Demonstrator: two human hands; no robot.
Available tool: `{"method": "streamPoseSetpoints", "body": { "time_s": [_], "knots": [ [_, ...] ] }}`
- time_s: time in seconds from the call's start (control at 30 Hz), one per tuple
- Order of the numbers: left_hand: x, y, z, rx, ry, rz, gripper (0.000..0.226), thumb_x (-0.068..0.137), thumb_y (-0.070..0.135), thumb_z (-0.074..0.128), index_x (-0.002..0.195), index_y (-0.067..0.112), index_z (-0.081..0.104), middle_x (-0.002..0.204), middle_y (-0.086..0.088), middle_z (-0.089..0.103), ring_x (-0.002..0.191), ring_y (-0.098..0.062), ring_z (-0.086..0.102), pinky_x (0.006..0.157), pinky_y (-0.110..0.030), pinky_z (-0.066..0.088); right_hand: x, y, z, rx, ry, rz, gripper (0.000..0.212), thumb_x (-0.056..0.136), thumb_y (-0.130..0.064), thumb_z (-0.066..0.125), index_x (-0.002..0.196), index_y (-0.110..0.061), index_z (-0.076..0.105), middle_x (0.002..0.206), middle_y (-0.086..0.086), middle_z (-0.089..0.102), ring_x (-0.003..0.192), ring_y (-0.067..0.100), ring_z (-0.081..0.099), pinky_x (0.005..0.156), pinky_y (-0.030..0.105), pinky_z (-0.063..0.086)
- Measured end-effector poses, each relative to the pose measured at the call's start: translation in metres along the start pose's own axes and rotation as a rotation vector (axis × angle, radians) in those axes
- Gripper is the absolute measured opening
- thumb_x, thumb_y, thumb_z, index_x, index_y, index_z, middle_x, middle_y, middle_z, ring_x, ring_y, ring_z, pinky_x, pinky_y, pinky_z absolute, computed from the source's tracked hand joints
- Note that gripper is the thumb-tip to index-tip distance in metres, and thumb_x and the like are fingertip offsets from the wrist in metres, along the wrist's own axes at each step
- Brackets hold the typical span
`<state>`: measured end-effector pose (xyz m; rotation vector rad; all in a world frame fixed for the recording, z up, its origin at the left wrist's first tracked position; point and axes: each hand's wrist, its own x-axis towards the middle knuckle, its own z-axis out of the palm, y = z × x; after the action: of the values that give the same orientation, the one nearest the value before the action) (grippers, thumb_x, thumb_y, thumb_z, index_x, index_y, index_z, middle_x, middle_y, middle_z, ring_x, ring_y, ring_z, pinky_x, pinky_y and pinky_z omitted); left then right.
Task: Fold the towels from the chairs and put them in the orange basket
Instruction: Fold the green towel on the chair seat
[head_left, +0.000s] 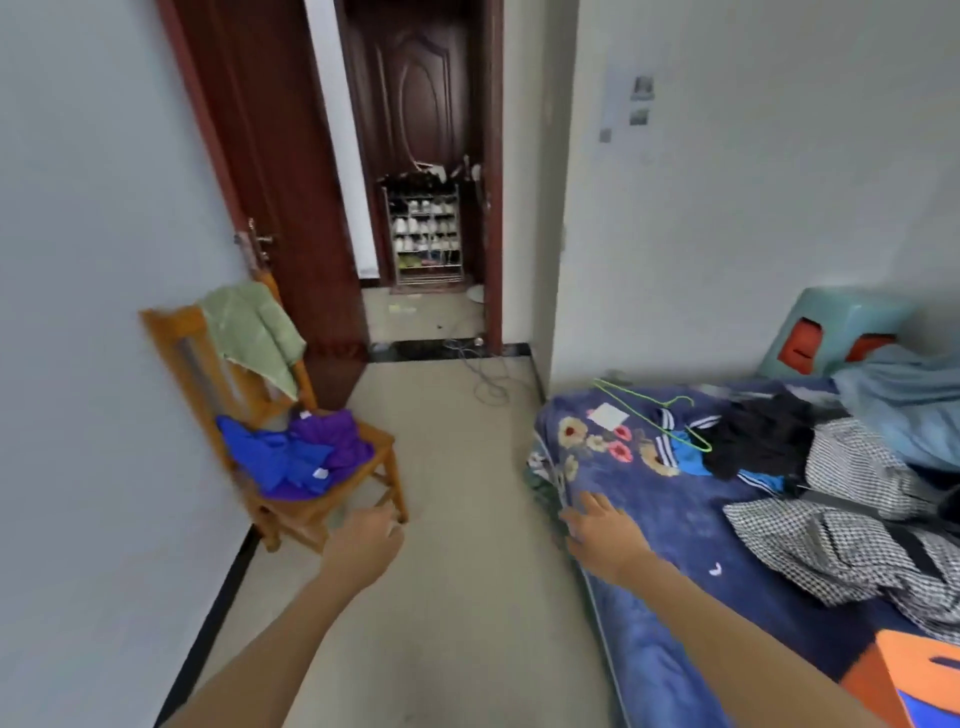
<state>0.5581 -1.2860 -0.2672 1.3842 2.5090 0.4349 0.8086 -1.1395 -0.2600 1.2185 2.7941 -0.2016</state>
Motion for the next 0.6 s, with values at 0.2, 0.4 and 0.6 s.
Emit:
{"method": "streamPoseSetpoints", "body": {
  "time_s": [0.2,0.4,0.6],
  "knots": [
    [-0.05,-0.134,-0.068,-0.044,0.117,-0.219,0.028,0.094,0.028,0.044,0.107,0.012,0.064,0.097,-0.003,0.063,0.1,-0.026,0.061,0.085,-0.034,0.049,0.032,-0.142,0.001,0.028,0.158,-0.261,0.037,0.085,-0.02,0.047,0.12,-0.015,0.059,0.138,0.016,0.045,0.128,0.035,0.044,0.098,0.048,0.043],
    [-0.086,-0.223,-0.096,-0.067,0.206,-0.288,0.029,0.096,0.024,0.044,0.118,0.013,0.06,0.119,-0.007,0.06,0.114,-0.022,0.051,0.094,-0.029,0.04,0.056,-0.233,0.002,-0.048,0.017,-0.331,0.042,0.097,-0.026,0.035,0.138,-0.02,0.039,0.153,0.0,0.022,0.141,0.017,0.019,0.11,0.033,0.026],
    [-0.084,-0.264,-0.097,-0.103,0.226,-0.353,0.029,0.096,0.024,0.042,0.116,0.012,0.06,0.116,-0.007,0.061,0.11,-0.02,0.053,0.09,-0.027,0.041,0.089,-0.278,0.001,-0.078,0.022,-0.376,0.038,0.095,-0.026,0.037,0.132,-0.019,0.046,0.147,0.003,0.032,0.138,0.019,0.026,0.106,0.031,0.03]
  ]
}}
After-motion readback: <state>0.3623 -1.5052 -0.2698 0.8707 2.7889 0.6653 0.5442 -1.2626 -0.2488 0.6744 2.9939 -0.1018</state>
